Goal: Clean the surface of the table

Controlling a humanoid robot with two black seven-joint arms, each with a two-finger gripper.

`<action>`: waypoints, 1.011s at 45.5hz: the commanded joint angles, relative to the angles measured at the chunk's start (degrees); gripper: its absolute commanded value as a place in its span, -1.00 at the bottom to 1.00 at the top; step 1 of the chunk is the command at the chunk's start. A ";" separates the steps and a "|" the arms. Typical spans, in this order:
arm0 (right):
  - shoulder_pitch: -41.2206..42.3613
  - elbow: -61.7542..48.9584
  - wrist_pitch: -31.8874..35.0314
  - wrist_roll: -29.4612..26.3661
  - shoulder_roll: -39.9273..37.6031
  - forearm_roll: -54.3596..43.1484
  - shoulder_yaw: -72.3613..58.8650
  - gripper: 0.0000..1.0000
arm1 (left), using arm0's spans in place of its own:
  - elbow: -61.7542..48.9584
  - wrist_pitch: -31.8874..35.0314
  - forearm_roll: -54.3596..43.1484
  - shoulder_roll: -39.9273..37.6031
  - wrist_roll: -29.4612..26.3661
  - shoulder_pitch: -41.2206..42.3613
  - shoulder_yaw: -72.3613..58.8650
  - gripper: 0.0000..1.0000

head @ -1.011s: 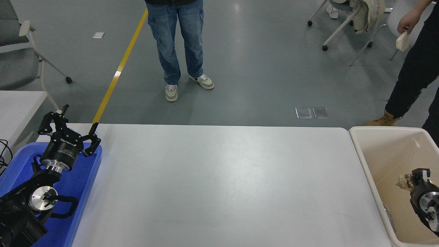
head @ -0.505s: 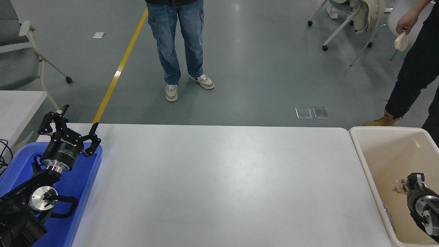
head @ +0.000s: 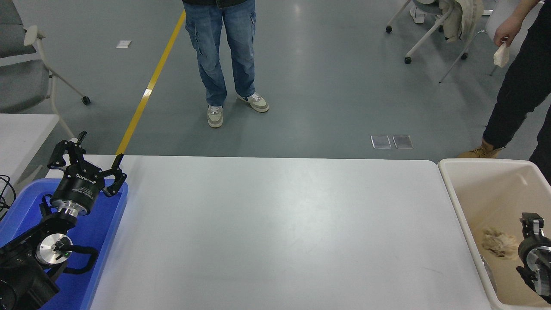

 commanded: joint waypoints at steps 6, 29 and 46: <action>1.00 0.59 0.19 0.00 -0.50 0.04 0.91 0.95 | 0.00 -0.03 0.00 0.00 0.00 0.00 0.00 1.00; 17.96 0.68 0.28 0.17 -2.96 0.65 6.26 0.97 | 0.00 0.05 0.00 0.00 0.00 0.00 0.00 1.00; 25.17 8.14 2.30 8.17 -8.59 0.65 8.82 0.97 | 0.00 -0.03 0.00 0.00 0.00 0.00 0.00 1.00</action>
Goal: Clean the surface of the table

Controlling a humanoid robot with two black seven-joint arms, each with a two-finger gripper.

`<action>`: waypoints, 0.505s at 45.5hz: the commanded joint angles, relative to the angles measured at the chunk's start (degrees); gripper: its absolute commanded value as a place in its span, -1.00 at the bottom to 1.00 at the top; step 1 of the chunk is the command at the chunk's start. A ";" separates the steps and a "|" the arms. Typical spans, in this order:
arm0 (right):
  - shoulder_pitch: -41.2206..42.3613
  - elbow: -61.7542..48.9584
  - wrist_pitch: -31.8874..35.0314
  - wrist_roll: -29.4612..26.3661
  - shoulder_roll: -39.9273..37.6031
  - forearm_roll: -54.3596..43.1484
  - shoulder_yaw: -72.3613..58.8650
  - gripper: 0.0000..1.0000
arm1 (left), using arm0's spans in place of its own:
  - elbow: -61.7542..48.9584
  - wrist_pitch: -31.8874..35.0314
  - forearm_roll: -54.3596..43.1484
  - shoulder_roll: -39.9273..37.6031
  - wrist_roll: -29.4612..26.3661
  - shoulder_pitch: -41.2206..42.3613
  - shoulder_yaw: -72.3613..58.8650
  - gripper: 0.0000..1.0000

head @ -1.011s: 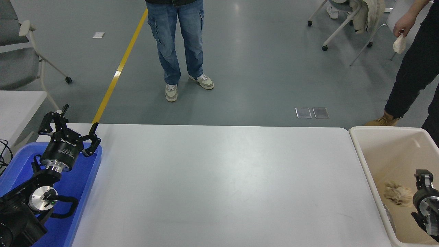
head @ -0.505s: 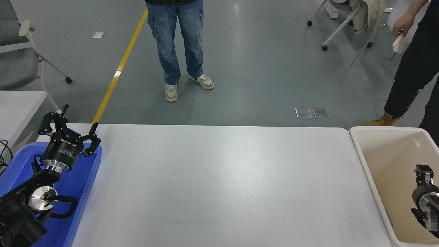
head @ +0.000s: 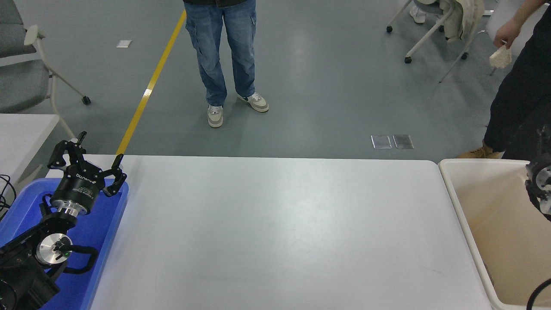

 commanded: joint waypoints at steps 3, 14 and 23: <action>6.82 5.16 1.45 5.18 -3.10 0.02 2.60 0.97 | 0.07 -0.06 0.00 0.02 0.00 0.00 0.00 1.00; 10.69 9.11 1.53 5.88 -2.04 -0.50 9.90 0.97 | -0.02 -0.06 0.00 0.02 0.00 0.00 0.00 1.00; 10.61 11.31 2.68 10.98 -1.60 -0.77 10.16 0.97 | -0.02 0.03 0.00 0.02 0.00 0.00 0.00 1.00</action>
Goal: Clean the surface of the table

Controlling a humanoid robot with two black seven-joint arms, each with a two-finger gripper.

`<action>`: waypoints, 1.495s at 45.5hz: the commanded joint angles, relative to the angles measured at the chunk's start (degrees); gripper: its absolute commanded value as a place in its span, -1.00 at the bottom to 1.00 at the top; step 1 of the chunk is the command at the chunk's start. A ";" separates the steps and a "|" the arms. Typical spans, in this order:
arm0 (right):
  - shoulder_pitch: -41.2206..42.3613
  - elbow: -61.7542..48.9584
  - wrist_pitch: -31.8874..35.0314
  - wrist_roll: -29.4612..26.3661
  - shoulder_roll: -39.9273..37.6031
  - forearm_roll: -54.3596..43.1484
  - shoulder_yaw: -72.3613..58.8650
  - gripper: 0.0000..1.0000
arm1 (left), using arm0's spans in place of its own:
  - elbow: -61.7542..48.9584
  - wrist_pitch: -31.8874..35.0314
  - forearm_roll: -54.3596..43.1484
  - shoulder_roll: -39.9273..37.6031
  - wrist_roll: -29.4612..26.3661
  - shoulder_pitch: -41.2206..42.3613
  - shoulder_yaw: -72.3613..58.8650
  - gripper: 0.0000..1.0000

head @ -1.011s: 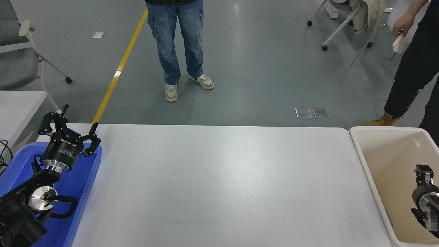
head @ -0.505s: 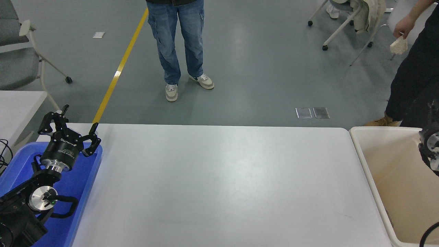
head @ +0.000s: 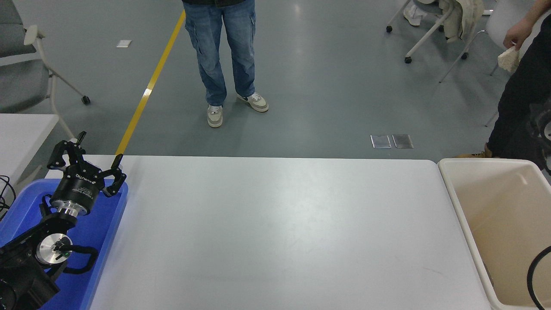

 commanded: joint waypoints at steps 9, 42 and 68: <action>-2.95 3.08 1.26 6.01 2.86 -0.36 2.60 0.97 | -0.01 0.06 0.00 0.02 0.00 0.00 0.00 1.00; -12.53 3.43 1.35 14.62 11.65 -0.36 5.24 0.97 | -0.01 -0.03 0.00 0.02 0.00 0.00 0.00 1.00; -17.37 3.43 2.49 19.90 13.15 -0.36 4.54 0.97 | -0.01 -0.03 0.00 -0.07 0.00 0.00 0.00 1.00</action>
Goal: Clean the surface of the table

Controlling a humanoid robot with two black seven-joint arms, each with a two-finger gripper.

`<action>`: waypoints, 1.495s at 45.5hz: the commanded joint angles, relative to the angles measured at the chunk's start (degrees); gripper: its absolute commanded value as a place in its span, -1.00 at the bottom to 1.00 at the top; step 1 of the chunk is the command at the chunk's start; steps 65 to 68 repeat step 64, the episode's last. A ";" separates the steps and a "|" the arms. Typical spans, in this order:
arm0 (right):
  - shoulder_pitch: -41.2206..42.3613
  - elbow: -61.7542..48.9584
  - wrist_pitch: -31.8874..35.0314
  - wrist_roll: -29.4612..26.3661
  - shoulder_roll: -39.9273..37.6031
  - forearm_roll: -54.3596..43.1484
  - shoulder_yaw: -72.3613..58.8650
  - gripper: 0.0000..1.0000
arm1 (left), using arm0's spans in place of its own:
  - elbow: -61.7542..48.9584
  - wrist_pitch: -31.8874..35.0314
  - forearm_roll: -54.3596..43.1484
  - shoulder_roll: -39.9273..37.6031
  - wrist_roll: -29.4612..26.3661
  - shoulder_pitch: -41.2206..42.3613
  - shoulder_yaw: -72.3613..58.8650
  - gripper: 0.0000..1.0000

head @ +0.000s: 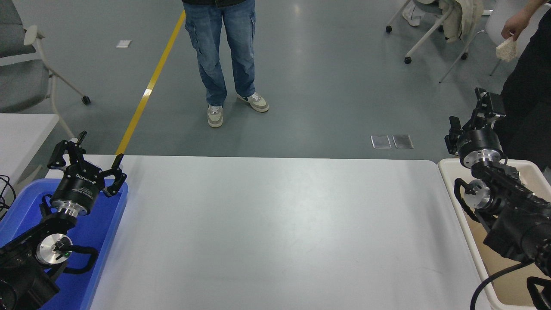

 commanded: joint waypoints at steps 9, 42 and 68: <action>-3.83 0.00 0.11 3.06 1.01 0.00 -0.11 0.97 | 0.00 -0.04 0.00 0.06 0.00 0.00 0.00 1.00; -4.09 -1.05 -0.77 3.59 0.83 0.00 -0.02 0.97 | 0.00 -0.04 0.00 -0.03 0.00 0.00 0.00 1.00; -4.89 -2.38 0.02 3.67 1.09 0.18 -0.20 0.97 | 0.00 0.05 0.00 -0.03 0.00 0.00 0.00 1.00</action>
